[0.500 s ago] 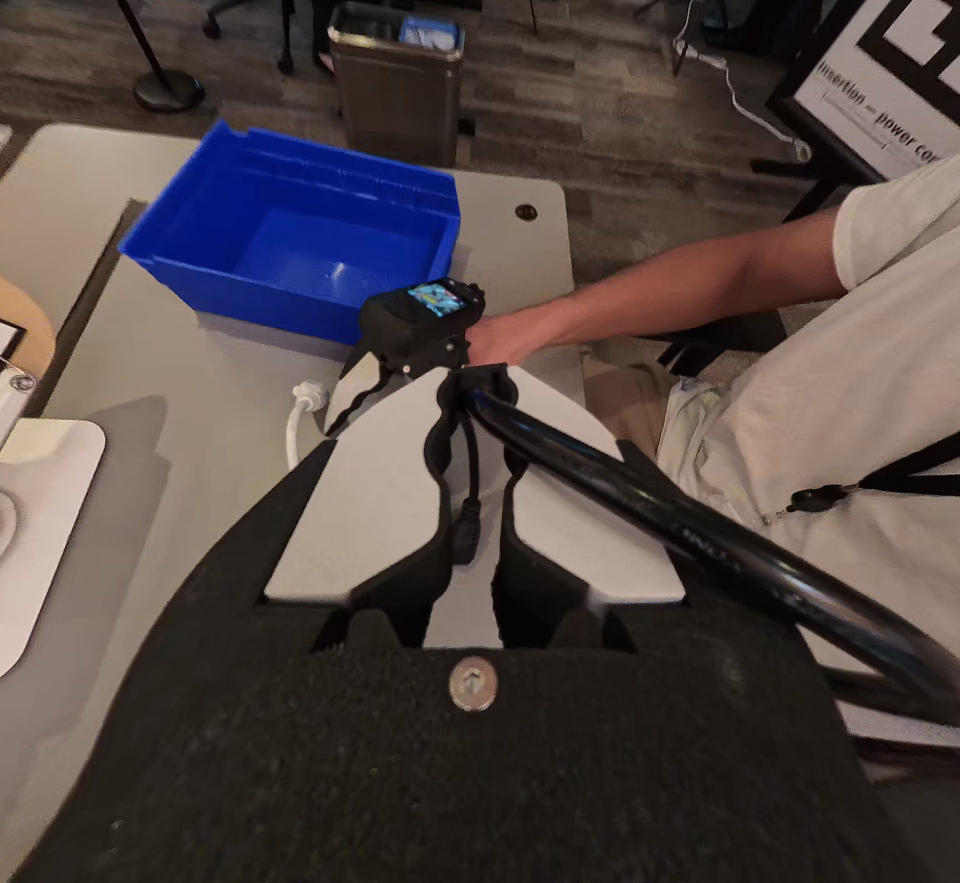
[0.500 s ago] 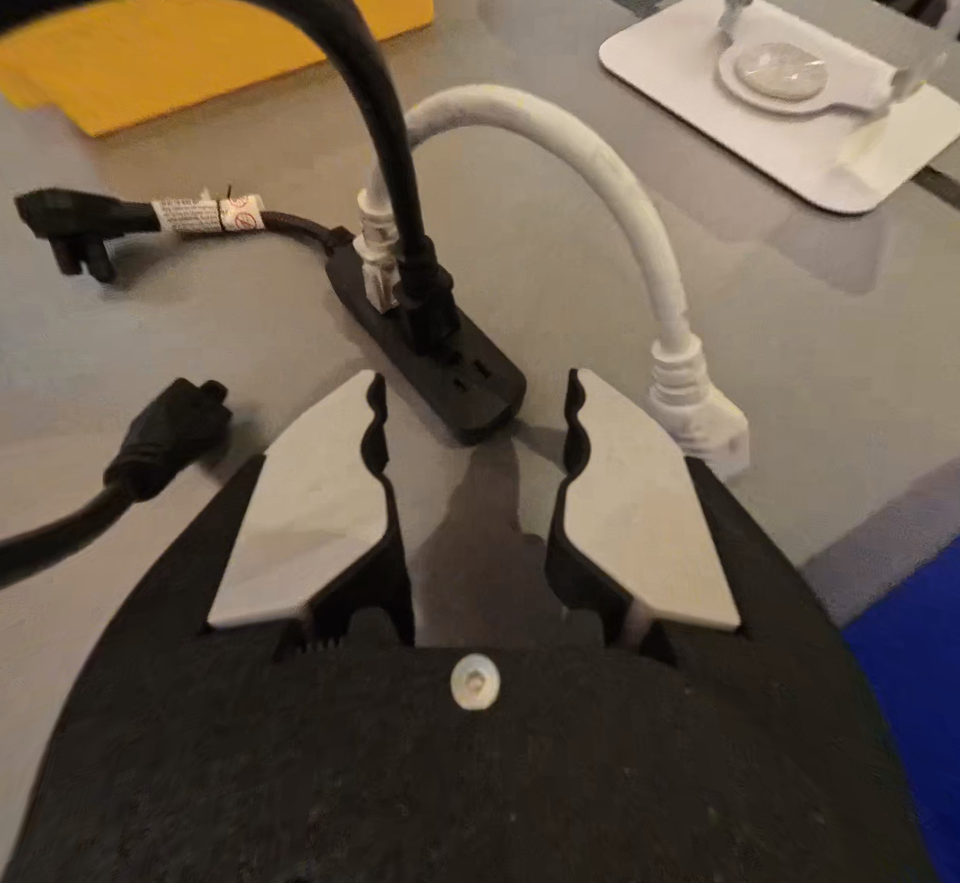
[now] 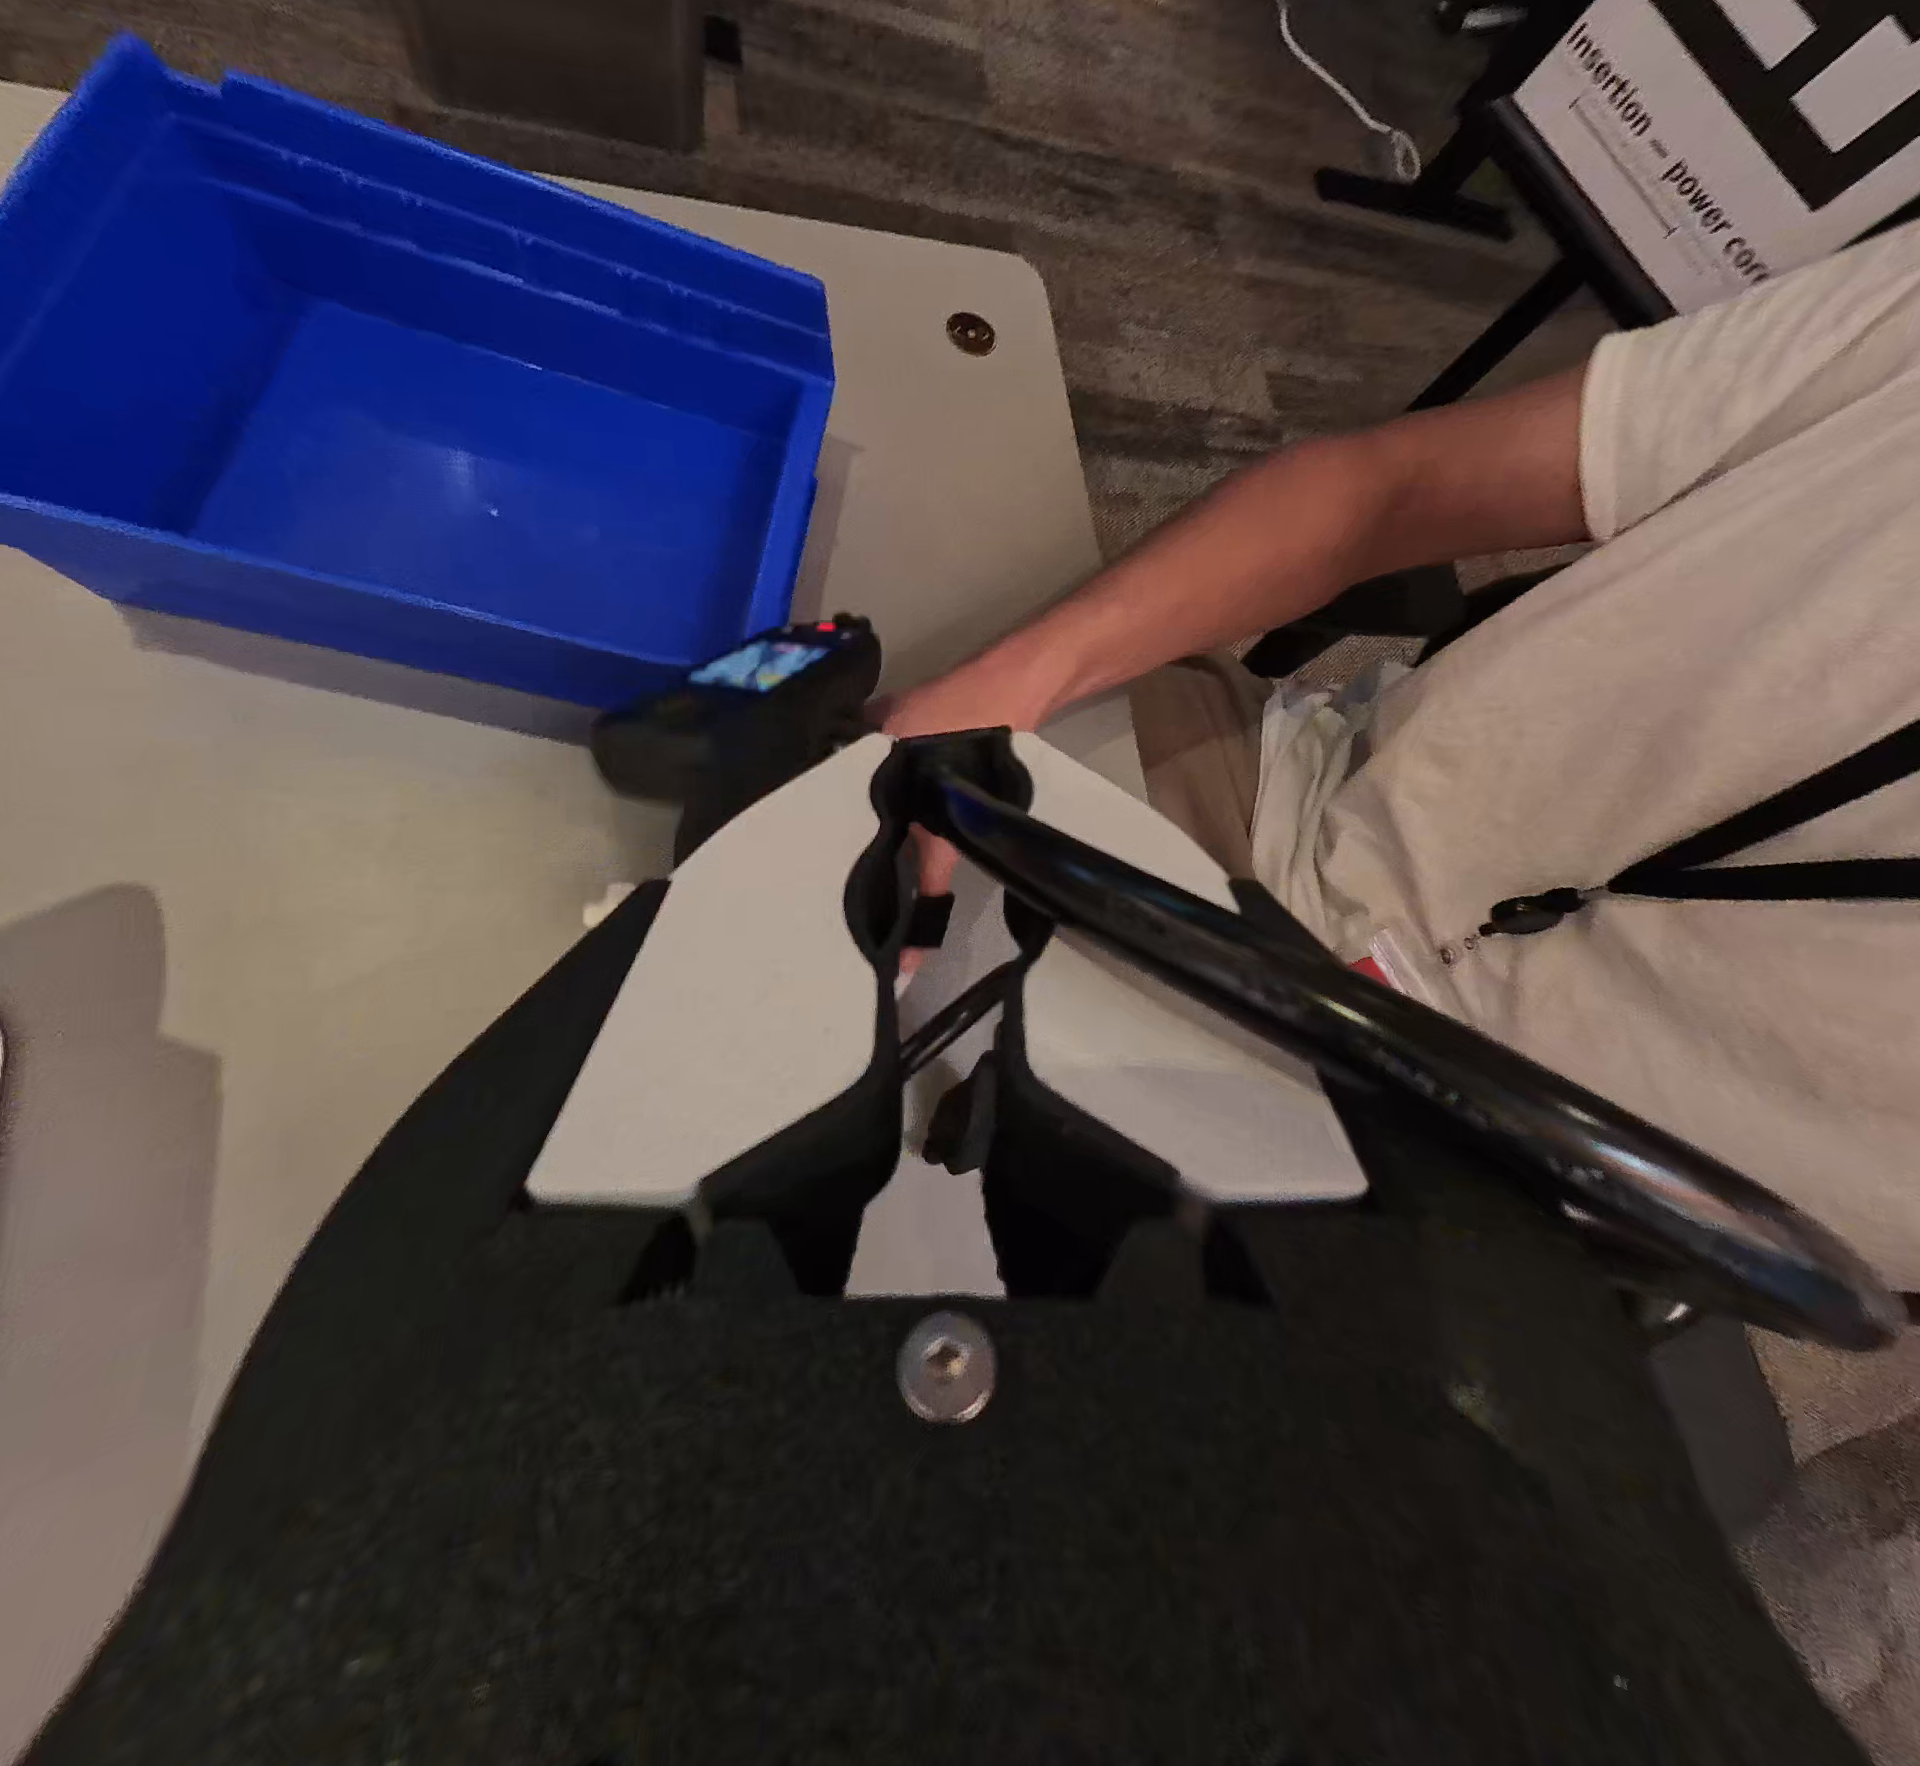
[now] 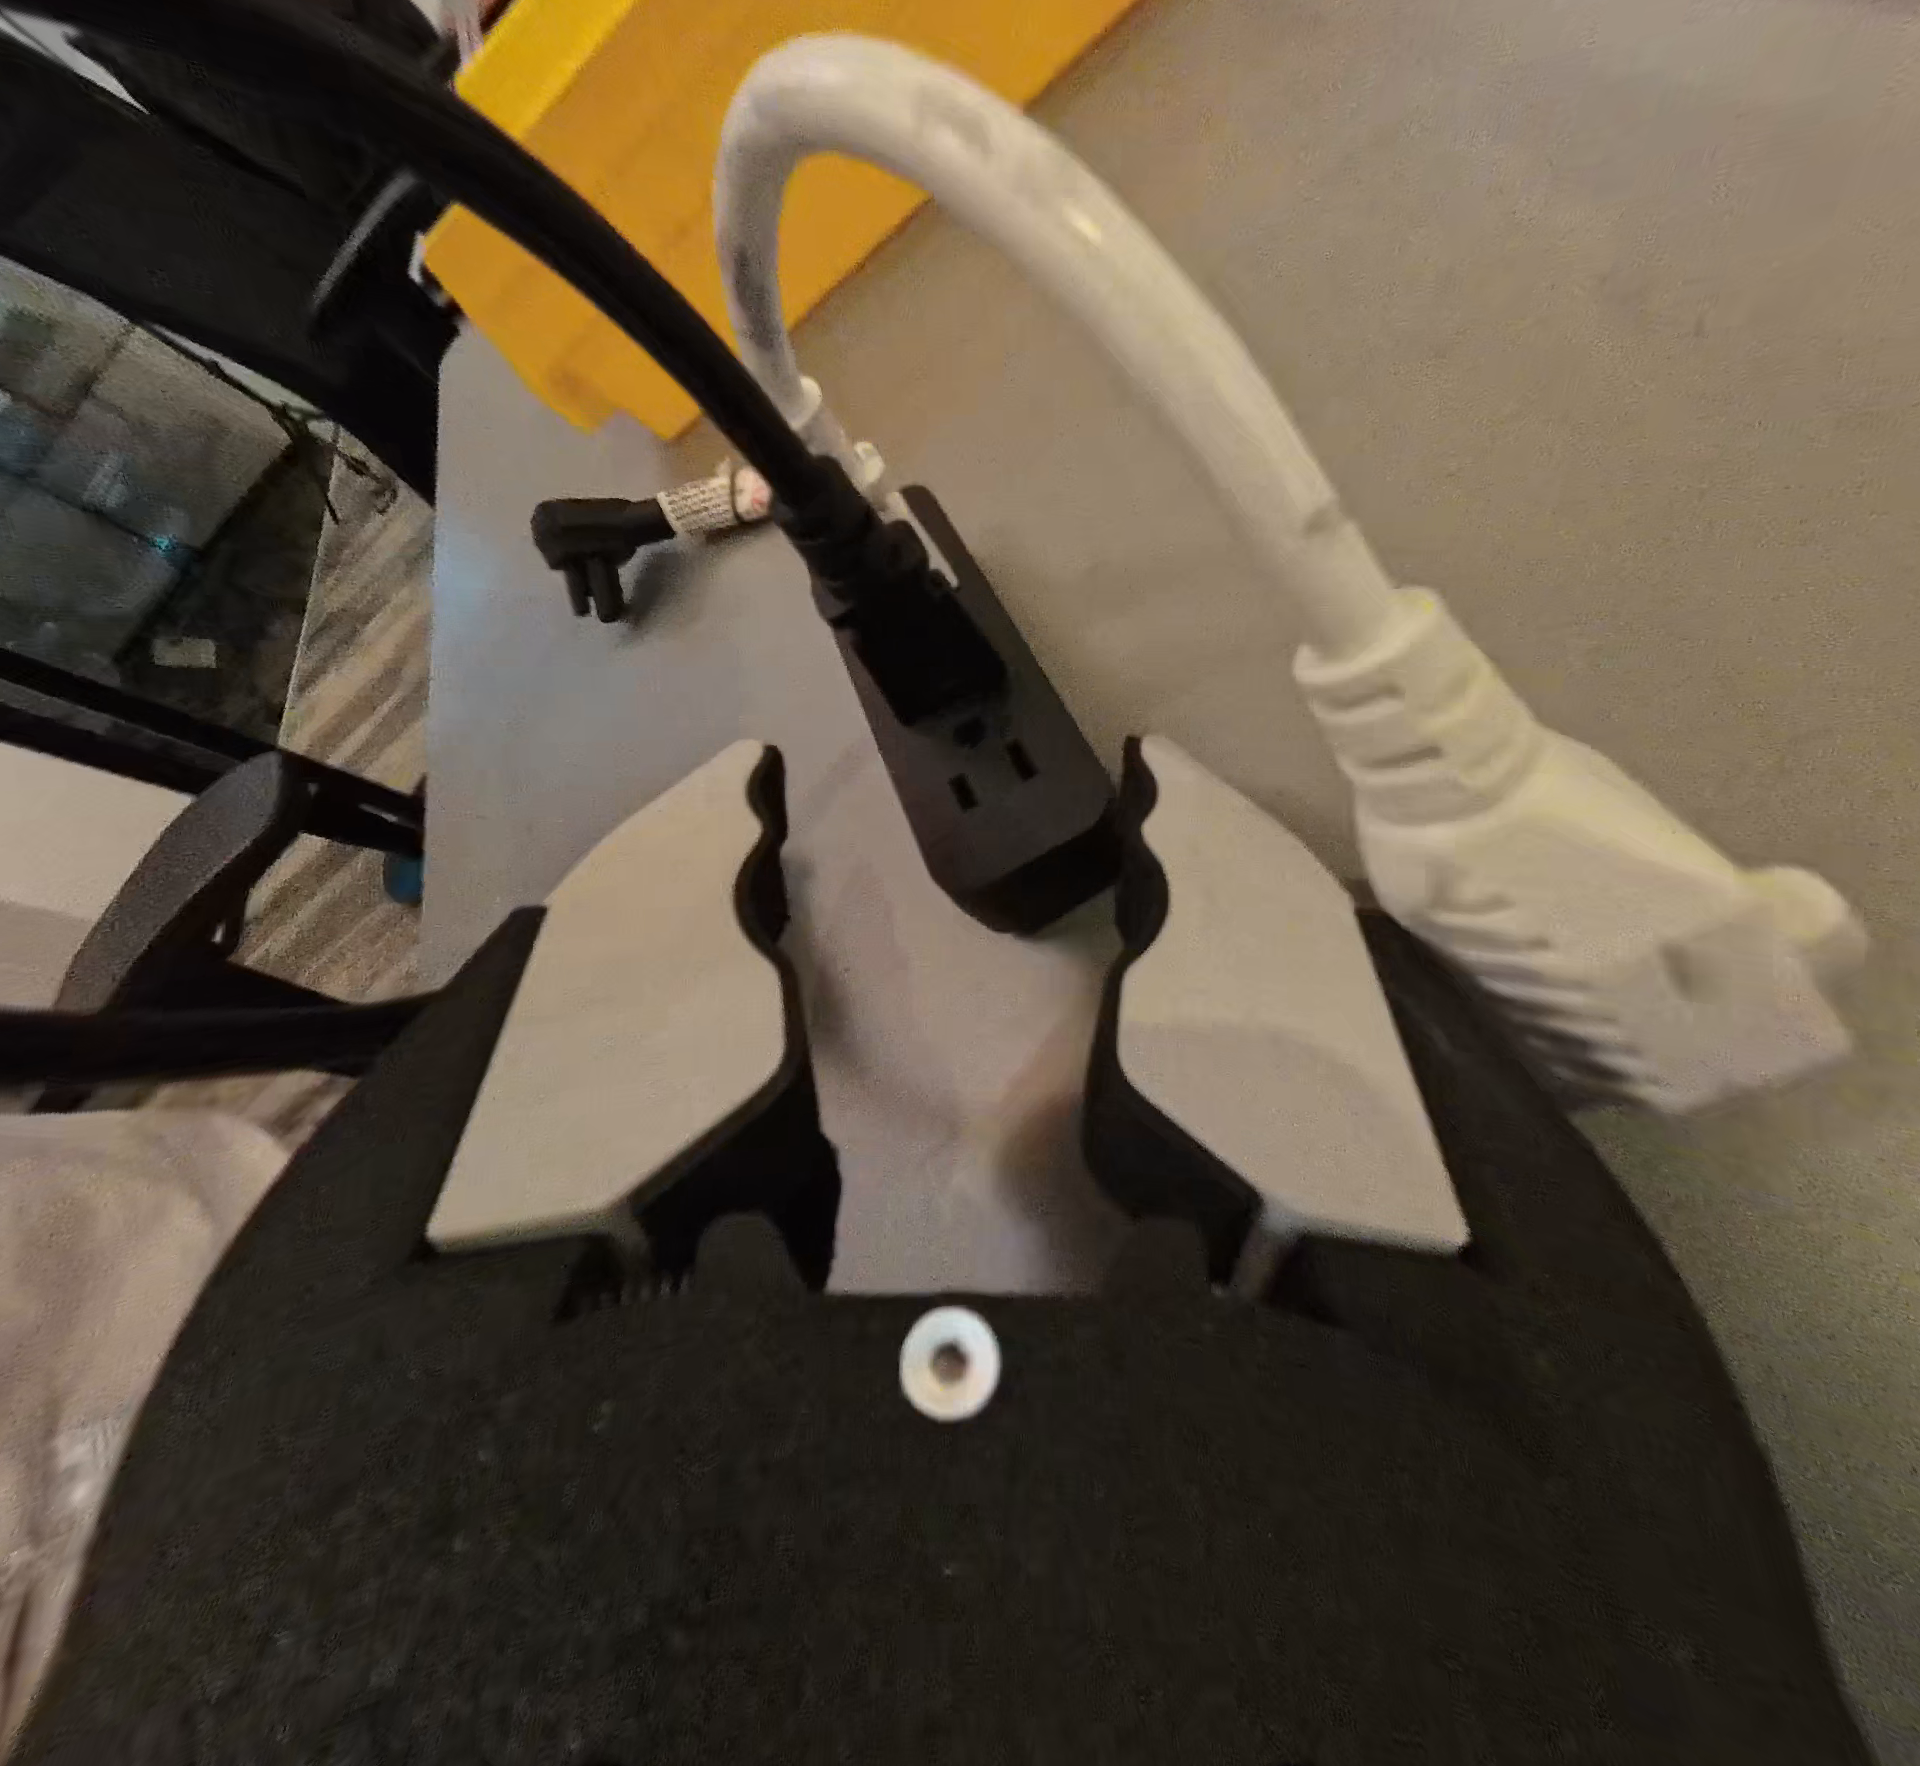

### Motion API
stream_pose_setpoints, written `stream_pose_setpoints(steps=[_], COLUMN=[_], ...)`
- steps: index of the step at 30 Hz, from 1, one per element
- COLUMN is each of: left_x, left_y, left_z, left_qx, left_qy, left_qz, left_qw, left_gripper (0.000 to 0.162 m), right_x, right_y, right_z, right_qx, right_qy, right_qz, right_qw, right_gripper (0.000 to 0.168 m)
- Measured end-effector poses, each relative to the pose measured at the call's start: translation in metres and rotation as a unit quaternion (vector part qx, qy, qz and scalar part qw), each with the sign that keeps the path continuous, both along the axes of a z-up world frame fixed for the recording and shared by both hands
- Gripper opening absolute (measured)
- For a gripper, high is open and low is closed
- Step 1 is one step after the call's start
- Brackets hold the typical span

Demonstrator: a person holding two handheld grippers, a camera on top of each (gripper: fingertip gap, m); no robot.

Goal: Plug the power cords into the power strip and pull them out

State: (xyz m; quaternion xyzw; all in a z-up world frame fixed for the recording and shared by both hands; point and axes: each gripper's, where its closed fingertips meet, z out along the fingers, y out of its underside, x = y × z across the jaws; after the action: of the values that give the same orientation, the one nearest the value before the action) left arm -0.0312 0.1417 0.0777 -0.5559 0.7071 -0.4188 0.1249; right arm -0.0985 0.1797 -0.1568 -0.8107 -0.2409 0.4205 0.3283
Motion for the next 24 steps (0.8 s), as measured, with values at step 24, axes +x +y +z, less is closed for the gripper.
stream_pose_setpoints(steps=[24], left_x=[-0.049], left_y=[-0.016], left_z=[-0.007], left_qx=[0.038], left_qy=[-0.015], left_qz=[0.028], left_qw=[0.999], left_gripper=[0.015], right_x=[0.285], right_y=[-0.111], right_z=[-0.003], right_qx=[0.136], right_qy=[-0.424], right_qz=[-0.164], right_qw=[0.88], right_gripper=[0.059])
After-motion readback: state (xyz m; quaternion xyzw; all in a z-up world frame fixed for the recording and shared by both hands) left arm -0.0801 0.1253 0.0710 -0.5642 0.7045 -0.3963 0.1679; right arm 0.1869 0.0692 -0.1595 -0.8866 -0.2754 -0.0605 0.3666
